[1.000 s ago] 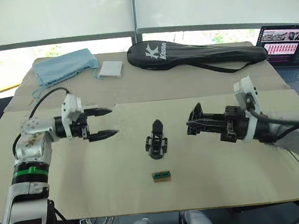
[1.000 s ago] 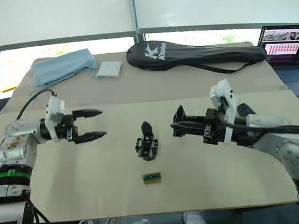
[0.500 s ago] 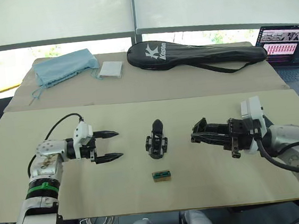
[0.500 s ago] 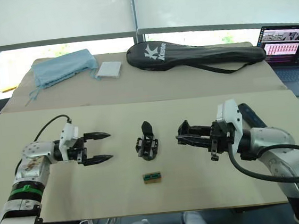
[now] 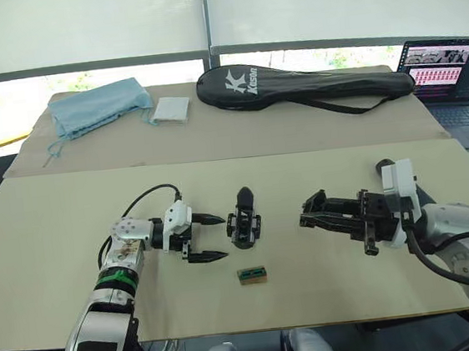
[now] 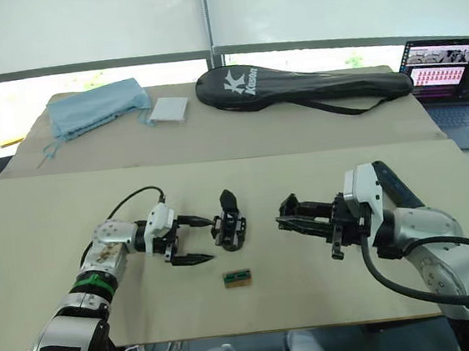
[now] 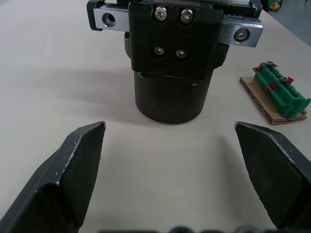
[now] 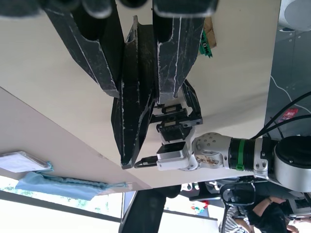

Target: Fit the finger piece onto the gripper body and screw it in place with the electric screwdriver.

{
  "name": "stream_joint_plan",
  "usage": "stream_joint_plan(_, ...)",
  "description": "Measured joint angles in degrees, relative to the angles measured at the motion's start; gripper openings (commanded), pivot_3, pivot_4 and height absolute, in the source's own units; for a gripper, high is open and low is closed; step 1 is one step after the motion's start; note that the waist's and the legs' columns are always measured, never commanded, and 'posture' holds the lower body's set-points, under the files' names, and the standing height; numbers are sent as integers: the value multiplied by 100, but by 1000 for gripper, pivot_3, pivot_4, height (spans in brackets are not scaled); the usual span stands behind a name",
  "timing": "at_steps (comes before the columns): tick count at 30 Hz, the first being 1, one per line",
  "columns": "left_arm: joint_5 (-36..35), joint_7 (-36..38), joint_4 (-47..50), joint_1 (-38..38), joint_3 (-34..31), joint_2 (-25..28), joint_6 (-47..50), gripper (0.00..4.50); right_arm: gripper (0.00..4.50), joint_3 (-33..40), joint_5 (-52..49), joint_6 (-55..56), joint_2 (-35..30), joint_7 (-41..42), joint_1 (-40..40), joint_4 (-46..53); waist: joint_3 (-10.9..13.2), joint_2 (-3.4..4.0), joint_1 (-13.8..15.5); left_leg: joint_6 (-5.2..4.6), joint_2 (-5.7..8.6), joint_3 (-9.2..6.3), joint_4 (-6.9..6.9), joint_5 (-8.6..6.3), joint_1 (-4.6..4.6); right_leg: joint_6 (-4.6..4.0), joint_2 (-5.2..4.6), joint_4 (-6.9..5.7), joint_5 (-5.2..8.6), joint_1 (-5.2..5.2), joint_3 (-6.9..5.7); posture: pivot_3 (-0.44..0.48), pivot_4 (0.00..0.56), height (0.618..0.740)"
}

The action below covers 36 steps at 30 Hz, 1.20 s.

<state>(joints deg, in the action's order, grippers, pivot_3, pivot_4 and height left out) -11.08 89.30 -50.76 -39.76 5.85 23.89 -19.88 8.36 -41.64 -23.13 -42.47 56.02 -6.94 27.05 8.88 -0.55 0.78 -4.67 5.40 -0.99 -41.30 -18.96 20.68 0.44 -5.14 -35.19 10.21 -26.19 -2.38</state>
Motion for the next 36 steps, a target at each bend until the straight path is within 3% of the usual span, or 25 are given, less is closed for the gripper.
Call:
stream_joint_plan(9, 63, -126, -37, -118, 43, -440, 123, 4500, 409, -3, 299, 322, 21, 139, 90, 75, 0, 0, 30, -12, 0, 0, -19, -7, 8, 10, 1, 1, -5, 1, 0, 0, 150, 740)
stream_joint_plan(36, 437, -657, 111, -245, 310, -822, 246, 4500, 409, -8, 543, 544, 19, 116, 544, 221, -1, 2, 156, -26, 3, 3, -42, -15, 9, 23, -1, 2, -13, 11, 3, 0, 150, 740)
